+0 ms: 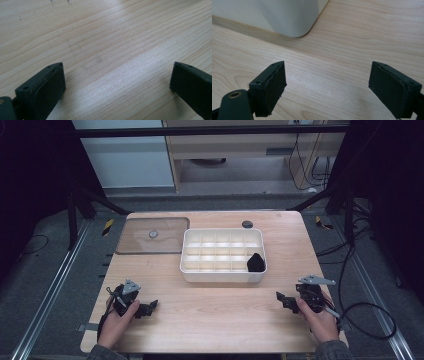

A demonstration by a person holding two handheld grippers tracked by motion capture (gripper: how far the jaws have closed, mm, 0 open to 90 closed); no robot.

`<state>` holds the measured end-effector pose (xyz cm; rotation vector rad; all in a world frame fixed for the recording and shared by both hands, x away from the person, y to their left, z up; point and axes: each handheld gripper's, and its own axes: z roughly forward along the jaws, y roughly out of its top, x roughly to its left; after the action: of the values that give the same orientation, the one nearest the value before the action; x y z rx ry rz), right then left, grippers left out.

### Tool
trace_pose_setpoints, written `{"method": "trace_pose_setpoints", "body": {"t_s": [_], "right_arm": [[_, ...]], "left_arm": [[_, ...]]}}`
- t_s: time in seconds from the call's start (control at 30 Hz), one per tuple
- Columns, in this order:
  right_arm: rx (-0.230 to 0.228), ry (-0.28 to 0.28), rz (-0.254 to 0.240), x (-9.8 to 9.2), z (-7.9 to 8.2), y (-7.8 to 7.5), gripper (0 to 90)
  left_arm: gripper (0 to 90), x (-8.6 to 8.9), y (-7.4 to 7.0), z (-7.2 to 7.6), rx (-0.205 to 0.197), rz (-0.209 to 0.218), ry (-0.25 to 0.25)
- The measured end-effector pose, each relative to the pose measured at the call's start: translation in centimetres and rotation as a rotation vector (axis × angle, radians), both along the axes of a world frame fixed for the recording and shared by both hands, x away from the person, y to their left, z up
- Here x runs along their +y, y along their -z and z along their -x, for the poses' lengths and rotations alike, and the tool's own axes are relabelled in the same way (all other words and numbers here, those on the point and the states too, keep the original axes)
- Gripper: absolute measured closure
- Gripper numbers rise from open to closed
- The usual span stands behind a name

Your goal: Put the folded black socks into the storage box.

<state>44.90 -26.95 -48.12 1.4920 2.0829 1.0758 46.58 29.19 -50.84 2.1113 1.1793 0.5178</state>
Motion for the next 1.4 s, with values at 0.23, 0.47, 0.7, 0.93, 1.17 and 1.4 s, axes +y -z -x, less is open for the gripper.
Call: {"method": "trace_pose_setpoints", "body": {"t_s": [0.23,0.47,0.7,0.93,1.17,1.4], "right_arm": [[0.012,-0.002,-0.013,0.3,0.4,1.1,12.0],[0.009,0.026,0.006,0.7,0.4,2.0,7.3],[-0.009,0.059,0.045,1.2,-0.7,2.6,6.6],[-0.016,0.101,0.068,1.5,-1.5,3.0,7.6],[-0.014,0.121,0.091,1.9,-1.9,3.0,6.8],[-0.005,0.129,0.142,2.7,-2.1,3.1,4.0]], "left_arm": [[0.0,0.0,0.0,0.0,-0.001,0.003,0.000],[0.0,-0.1,0.0,0.0,-0.002,0.006,0.001],[0.0,-0.1,0.0,0.0,-0.002,0.005,0.004],[0.0,-0.1,0.0,0.0,-0.002,0.006,0.004],[0.0,-0.1,0.0,0.0,-0.002,0.006,0.004],[0.0,-0.1,0.0,0.0,-0.002,0.006,0.004]]}}
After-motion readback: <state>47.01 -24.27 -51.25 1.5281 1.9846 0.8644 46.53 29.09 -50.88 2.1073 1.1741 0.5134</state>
